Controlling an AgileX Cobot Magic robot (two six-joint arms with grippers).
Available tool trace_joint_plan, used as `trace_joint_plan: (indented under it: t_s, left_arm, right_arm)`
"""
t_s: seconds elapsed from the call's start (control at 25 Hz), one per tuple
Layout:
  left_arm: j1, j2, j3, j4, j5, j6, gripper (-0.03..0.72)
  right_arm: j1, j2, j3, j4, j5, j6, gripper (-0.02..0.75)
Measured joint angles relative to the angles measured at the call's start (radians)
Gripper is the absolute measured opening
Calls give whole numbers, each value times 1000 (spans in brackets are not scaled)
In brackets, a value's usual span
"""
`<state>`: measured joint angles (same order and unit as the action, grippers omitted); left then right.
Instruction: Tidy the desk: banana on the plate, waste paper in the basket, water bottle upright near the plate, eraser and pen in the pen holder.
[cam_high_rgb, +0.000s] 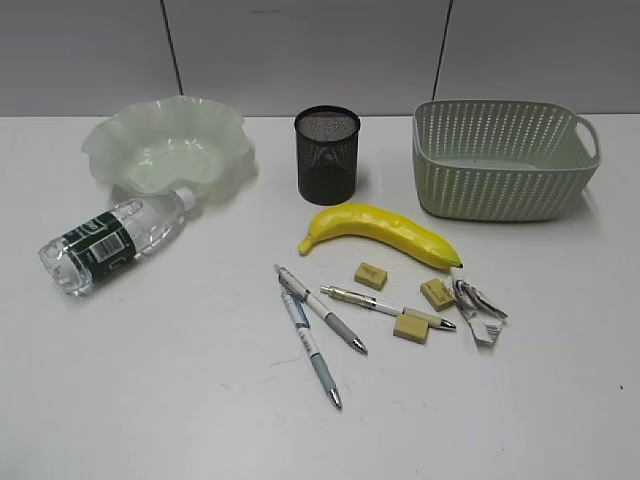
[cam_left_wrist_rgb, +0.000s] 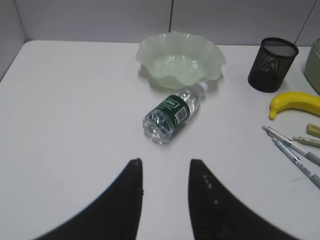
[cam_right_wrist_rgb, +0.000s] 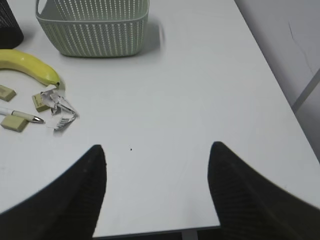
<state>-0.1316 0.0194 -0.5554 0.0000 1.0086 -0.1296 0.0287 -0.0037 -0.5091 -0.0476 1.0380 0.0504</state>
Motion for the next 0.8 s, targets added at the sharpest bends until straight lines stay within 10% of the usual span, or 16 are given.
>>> trace_joint_plan:
  t_s: [0.36,0.8]
  left_arm:
    - [-56,341,-18,-28,-288,61,238]
    - [-177,1084,-302,-371,-397,571,310]
  right_arm:
    - [0,130,0,4,0,0,507]
    - [0,120,0,5,0,0,507]
